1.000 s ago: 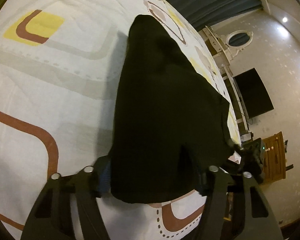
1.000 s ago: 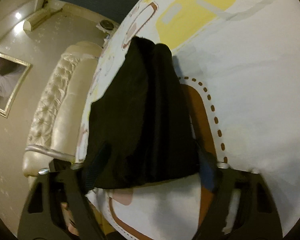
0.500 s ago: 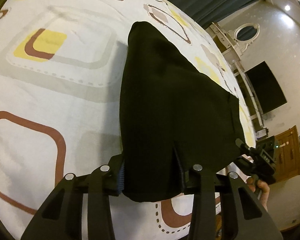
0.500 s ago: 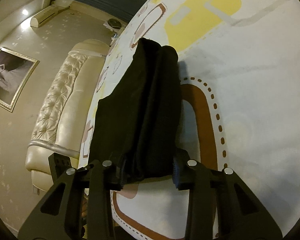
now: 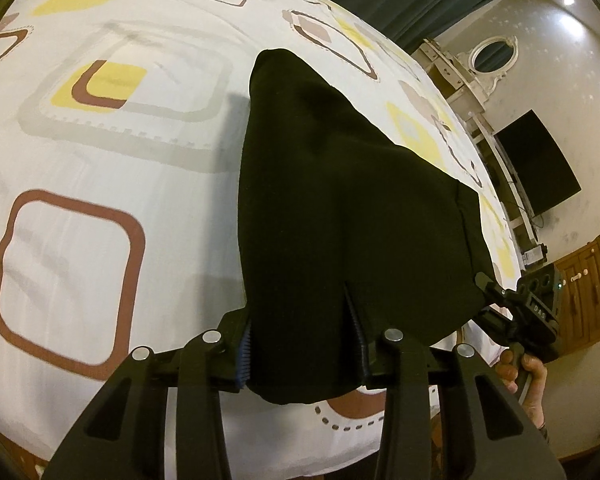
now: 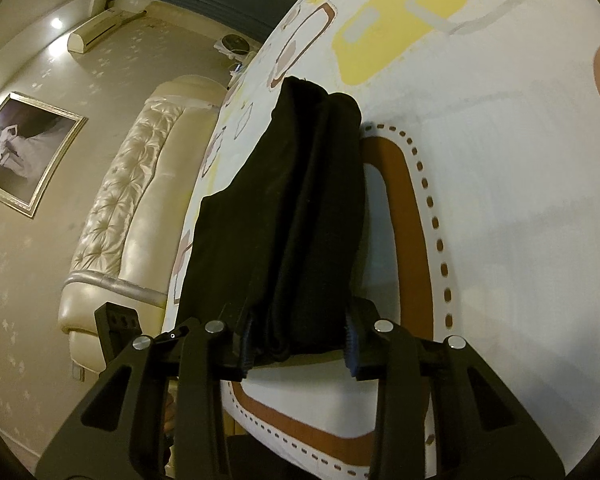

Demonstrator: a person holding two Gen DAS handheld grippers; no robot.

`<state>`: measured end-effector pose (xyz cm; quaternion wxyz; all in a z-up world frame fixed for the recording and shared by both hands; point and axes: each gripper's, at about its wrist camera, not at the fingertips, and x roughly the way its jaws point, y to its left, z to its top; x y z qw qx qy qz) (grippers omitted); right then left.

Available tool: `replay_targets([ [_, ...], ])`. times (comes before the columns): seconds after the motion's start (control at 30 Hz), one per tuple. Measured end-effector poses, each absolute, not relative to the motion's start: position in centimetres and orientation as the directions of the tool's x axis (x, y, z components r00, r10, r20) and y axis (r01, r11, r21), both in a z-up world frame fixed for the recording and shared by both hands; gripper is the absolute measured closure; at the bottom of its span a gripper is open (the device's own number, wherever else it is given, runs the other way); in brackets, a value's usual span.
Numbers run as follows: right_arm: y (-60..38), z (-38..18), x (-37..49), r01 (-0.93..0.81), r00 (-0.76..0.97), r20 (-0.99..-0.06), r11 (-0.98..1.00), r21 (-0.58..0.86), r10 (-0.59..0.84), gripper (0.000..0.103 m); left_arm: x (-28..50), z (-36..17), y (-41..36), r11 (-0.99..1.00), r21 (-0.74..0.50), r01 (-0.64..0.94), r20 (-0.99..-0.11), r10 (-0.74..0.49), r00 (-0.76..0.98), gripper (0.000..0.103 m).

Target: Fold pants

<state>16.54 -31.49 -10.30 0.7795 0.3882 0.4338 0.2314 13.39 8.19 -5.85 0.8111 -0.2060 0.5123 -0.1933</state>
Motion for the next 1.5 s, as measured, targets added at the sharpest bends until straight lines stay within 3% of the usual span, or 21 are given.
replay_targets([
  [0.47,-31.3,-11.0,15.6,-0.009,0.516,-0.504,0.593,0.805,0.693,0.068,14.2,-6.3,7.4,0.839,-0.529,0.126,-0.746,-0.530,0.403,0.061],
  [0.57,-31.3,-11.0,15.5,-0.001,0.522,-0.513,0.602,0.799,0.681,0.062,14.4,-6.6,7.8,0.822,-0.554,0.130,-0.729,-0.554,0.402,0.054],
  [0.63,-31.8,-11.1,15.4,0.021,0.529,-0.499,0.577,0.816,0.687,0.051,14.4,-6.7,8.1,0.809,-0.573,0.132,-0.714,-0.571,0.405,0.045],
  [0.7,-32.3,-11.0,15.0,0.025,0.546,-0.485,0.565,0.825,0.683,0.043,14.2,-6.9,8.5,0.787,-0.602,0.138,-0.692,-0.599,0.403,0.026],
  [0.73,-32.5,-10.9,14.9,0.028,0.553,-0.482,0.564,0.826,0.679,0.037,14.1,-7.0,8.7,0.776,-0.616,0.137,-0.682,-0.612,0.401,0.023],
  [0.97,-31.4,-10.6,14.7,0.019,0.550,-0.504,0.594,0.805,0.666,0.027,14.7,-8.6,10.3,0.692,-0.720,0.060,-0.621,-0.680,0.391,0.022],
  [1.07,-30.6,-10.8,15.0,0.008,0.538,-0.510,0.601,0.799,0.671,0.027,14.8,-8.6,10.2,0.701,-0.711,0.060,-0.629,-0.672,0.391,0.024],
  [1.13,-29.9,-10.8,15.3,0.002,0.535,-0.527,0.622,0.783,0.661,0.028,15.0,-8.6,9.6,0.745,-0.663,0.076,-0.667,-0.633,0.394,0.039],
  [1.17,-29.6,-10.8,15.4,0.005,0.535,-0.539,0.636,0.771,0.650,0.032,15.0,-8.6,9.3,0.749,-0.657,0.085,-0.670,-0.632,0.390,0.049],
  [1.2,-29.3,-10.9,15.5,0.011,0.534,-0.551,0.646,0.763,0.642,0.047,15.0,-8.7,9.1,0.743,-0.663,0.089,-0.665,-0.640,0.385,0.054],
  [1.23,-29.3,-11.1,15.6,0.017,0.531,-0.557,0.650,0.760,0.638,0.059,14.9,-8.6,9.0,0.745,-0.662,0.083,-0.666,-0.636,0.389,0.055],
  [1.3,-29.5,-11.2,15.5,0.013,0.538,-0.537,0.631,0.776,0.649,0.065,14.6,-8.2,8.7,0.759,-0.644,0.091,-0.675,-0.620,0.400,0.060],
  [1.5,-29.9,-9.8,14.1,-0.020,0.538,-0.501,0.604,0.797,0.678,0.068,13.1,-6.5,8.7,0.787,-0.609,0.100,-0.694,-0.590,0.413,0.066],
])
